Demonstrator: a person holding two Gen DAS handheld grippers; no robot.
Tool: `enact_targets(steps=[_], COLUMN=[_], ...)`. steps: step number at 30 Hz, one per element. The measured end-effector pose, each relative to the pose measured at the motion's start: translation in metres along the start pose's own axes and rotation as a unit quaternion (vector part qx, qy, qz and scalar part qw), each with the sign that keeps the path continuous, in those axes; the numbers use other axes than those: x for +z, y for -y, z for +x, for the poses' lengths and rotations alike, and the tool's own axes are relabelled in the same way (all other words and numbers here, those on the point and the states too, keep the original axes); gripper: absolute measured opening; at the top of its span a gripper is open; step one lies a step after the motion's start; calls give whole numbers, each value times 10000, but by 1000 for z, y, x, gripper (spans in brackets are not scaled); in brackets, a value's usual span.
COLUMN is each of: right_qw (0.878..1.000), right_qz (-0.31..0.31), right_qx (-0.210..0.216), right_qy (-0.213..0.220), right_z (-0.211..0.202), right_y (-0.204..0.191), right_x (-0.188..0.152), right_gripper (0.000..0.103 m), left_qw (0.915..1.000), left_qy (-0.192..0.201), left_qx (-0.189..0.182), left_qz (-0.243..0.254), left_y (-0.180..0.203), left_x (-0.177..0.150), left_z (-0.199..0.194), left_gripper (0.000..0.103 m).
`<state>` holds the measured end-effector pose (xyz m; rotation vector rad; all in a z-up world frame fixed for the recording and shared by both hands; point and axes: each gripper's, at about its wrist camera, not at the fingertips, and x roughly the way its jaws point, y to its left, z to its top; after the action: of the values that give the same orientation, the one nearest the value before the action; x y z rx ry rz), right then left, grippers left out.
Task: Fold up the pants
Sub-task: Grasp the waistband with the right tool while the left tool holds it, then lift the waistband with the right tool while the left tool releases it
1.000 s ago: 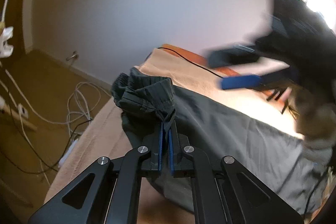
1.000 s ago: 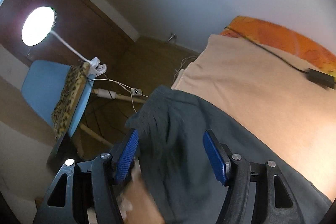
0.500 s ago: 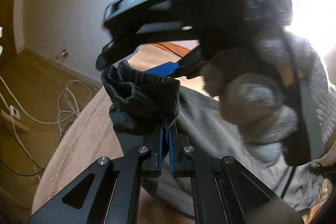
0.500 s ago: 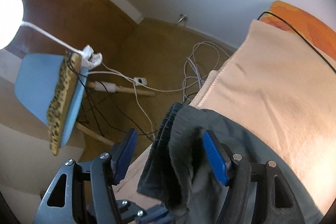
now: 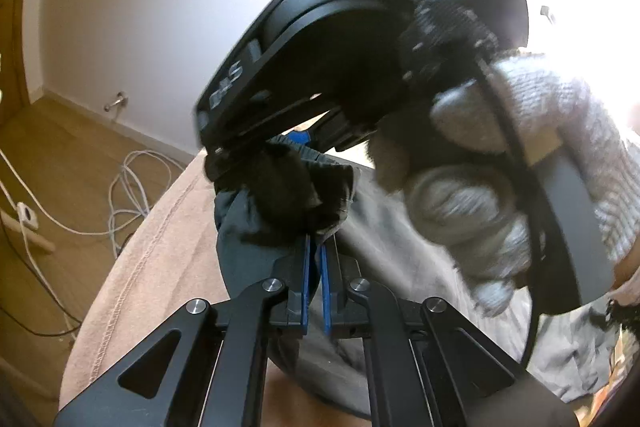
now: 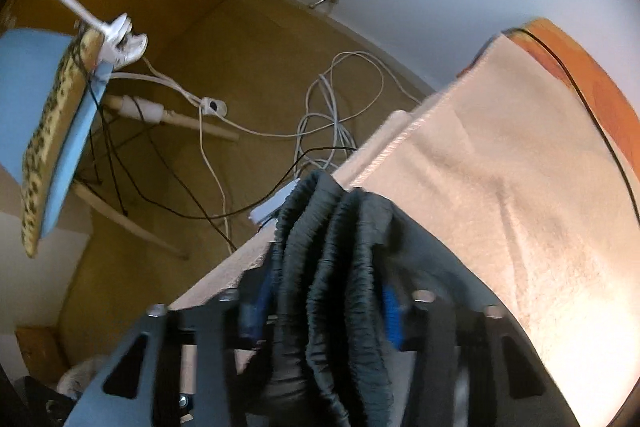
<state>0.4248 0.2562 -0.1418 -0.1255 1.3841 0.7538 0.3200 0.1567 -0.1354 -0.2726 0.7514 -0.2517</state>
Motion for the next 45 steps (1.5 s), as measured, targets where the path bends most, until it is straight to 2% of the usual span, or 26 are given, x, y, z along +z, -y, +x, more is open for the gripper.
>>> enact_targets(steps=[4, 9, 12, 18, 20, 24, 33, 37, 45], right_qw=[9995, 9954, 9888, 9737, 9700, 9578, 9390, 9290, 9159], right_qz=[208, 592, 940, 1544, 1644, 1928, 2491, 2834, 3212], right_qx=[181, 533, 780, 976, 965, 1091, 586, 422, 330], right_qy=[164, 533, 853, 1362, 1510, 1832, 2297, 2343, 2383], right_z=[-13, -35, -53, -83, -93, -117, -168, -180, -198], right_y=[13, 32, 49, 73, 78, 95, 130, 152, 178], right_x=[-5, -21, -41, -87, -102, -138, -231, -283, -349], right_gripper=[18, 16, 15, 15, 15, 15, 15, 15, 16], left_qw=[9999, 9996, 9993, 9983, 9981, 9975, 9968, 9956, 9908], left_qy=[-20, -99, -159, -252, -270, -318, -503, -622, -934], left_qx=[41, 15, -97, -273, -311, -432, -377, -468, -642], left_qz=[133, 265, 312, 439, 448, 469, 487, 520, 740], left_y=[10, 21, 26, 43, 46, 52, 69, 94, 147], left_x=[-1, -5, -5, -8, -10, -14, -18, -22, -32], left_z=[1, -3, -13, -38, -45, -62, -73, -73, -61], left_gripper=[3, 3, 3, 4, 10, 10, 10, 10, 10])
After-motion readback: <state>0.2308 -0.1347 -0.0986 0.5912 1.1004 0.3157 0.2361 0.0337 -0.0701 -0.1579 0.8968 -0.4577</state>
